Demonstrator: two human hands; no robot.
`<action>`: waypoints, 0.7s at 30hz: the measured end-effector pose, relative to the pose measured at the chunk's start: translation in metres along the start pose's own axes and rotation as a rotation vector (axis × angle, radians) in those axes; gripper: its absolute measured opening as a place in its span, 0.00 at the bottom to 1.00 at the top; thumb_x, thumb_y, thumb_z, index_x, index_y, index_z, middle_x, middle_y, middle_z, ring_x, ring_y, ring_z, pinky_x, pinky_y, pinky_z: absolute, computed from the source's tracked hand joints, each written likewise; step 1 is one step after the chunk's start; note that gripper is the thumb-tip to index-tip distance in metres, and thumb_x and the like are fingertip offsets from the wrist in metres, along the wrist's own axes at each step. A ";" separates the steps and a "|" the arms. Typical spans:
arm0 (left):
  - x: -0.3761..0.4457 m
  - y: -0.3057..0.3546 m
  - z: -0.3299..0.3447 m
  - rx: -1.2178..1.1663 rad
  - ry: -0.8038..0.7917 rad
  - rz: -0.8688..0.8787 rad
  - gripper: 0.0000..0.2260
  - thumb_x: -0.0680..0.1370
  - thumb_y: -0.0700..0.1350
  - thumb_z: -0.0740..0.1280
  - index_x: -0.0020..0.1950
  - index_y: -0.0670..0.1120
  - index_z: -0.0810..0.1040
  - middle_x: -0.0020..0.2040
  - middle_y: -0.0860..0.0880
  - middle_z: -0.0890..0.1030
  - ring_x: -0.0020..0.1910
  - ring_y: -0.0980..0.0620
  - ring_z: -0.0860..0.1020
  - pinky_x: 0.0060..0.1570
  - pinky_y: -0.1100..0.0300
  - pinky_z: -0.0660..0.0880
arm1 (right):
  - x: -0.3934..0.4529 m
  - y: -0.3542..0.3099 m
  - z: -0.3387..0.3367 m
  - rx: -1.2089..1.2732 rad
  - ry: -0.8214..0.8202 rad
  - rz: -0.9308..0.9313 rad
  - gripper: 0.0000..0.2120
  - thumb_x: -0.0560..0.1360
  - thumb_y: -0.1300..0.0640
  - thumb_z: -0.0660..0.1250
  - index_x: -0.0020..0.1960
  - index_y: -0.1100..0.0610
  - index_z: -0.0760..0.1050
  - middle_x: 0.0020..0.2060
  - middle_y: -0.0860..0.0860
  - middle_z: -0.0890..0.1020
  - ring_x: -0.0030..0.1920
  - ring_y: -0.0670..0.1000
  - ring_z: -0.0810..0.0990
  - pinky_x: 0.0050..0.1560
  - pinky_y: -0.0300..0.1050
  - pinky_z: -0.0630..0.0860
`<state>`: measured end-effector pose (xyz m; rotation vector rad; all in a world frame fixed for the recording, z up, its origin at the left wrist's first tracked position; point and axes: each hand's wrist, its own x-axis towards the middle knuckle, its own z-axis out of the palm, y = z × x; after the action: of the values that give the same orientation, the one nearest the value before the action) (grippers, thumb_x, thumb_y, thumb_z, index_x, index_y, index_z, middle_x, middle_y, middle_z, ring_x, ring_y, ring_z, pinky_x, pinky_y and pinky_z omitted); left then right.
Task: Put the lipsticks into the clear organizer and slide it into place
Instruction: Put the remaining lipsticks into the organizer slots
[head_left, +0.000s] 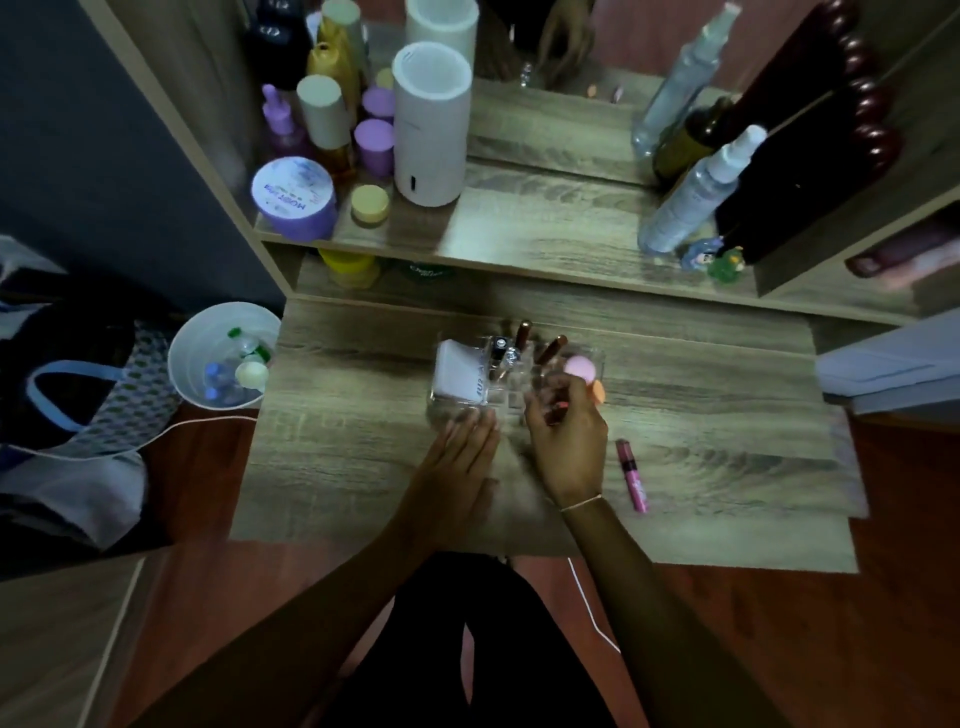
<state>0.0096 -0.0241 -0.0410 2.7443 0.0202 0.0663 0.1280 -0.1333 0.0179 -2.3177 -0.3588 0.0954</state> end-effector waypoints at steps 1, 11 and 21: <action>0.002 0.005 0.002 -0.007 -0.010 0.018 0.29 0.76 0.49 0.64 0.74 0.39 0.62 0.75 0.40 0.62 0.75 0.43 0.58 0.74 0.45 0.56 | -0.006 0.008 -0.009 -0.006 0.026 0.003 0.10 0.74 0.53 0.68 0.53 0.55 0.73 0.43 0.54 0.83 0.40 0.52 0.81 0.40 0.43 0.76; 0.024 0.035 0.035 0.072 -0.134 0.121 0.27 0.78 0.53 0.61 0.72 0.38 0.65 0.73 0.38 0.65 0.74 0.40 0.62 0.73 0.44 0.56 | -0.044 0.105 -0.071 -0.263 0.175 0.022 0.18 0.73 0.48 0.64 0.58 0.57 0.74 0.50 0.59 0.81 0.51 0.54 0.72 0.52 0.50 0.74; 0.020 0.043 0.057 0.087 -0.083 0.005 0.28 0.79 0.57 0.56 0.74 0.40 0.63 0.74 0.39 0.65 0.74 0.39 0.61 0.74 0.42 0.52 | -0.048 0.137 -0.060 -0.285 -0.054 0.119 0.20 0.74 0.52 0.70 0.61 0.61 0.75 0.55 0.60 0.80 0.54 0.61 0.77 0.56 0.53 0.73</action>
<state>0.0326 -0.0850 -0.0763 2.8320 -0.0066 -0.0483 0.1237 -0.2789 -0.0403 -2.6222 -0.2754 0.1759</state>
